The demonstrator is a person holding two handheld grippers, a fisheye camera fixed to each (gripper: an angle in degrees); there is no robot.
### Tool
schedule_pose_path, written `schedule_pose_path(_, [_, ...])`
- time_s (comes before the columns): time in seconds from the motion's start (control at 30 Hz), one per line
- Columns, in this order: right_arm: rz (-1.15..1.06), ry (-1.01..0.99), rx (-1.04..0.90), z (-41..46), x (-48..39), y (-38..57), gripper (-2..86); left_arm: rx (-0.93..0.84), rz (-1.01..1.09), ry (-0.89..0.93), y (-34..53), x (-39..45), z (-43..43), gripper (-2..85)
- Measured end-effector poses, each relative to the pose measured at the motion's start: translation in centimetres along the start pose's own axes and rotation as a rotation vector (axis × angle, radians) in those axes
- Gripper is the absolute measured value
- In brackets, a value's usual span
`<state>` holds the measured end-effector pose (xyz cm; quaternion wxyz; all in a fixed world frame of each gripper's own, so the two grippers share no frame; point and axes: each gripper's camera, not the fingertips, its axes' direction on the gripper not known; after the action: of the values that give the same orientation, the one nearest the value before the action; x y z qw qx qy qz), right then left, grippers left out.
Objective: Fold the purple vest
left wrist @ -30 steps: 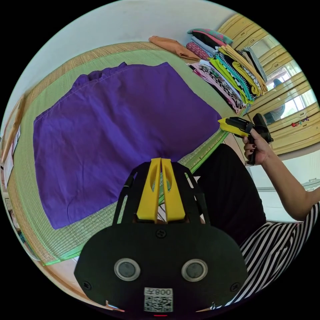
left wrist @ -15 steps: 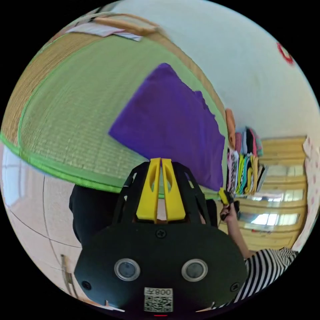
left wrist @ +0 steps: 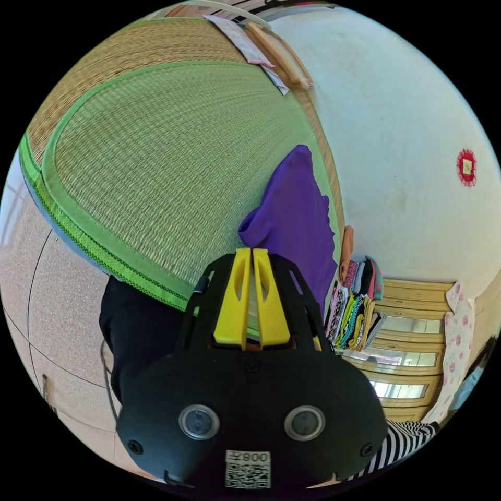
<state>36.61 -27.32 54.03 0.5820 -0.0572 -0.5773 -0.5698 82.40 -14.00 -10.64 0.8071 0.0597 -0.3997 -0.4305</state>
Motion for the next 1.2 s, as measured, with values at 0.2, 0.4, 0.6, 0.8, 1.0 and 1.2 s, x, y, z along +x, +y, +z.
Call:
schedule_pose_path(0.2, [0.014,-0.014,-0.004,-0.2,-0.4,0.3,0.6,-0.043,0.014,-0.036,0.1,-1.8,0.4,0.3])
schedule_pose_path(0.4, [-0.005,-0.027,0.020,-0.6,-2.3,1.1,0.6,0.002,0.098,-0.169,0.2,-0.6,0.0,0.2])
schedule_pose_path(0.6, [-0.031,-0.053,0.048,-0.8,-4.8,2.0,0.6,-0.210,0.543,-0.147,1.9,8.2,6.1,0.1])
schedule_pose_path(0.8, [-0.076,-0.081,0.063,-1.3,-8.5,3.0,0.6,-0.397,0.830,-0.217,3.1,14.6,16.3,0.0])
schedule_pose_path(1.0, [-0.155,-0.108,0.068,-1.4,-13.5,4.1,0.6,-0.500,0.897,-0.340,3.0,13.8,21.6,0.0])
schedule_pose_path(1.2, [-0.298,-0.184,0.048,0.2,-22.0,4.8,0.6,-0.475,0.847,-0.248,1.0,11.7,20.5,0.1])
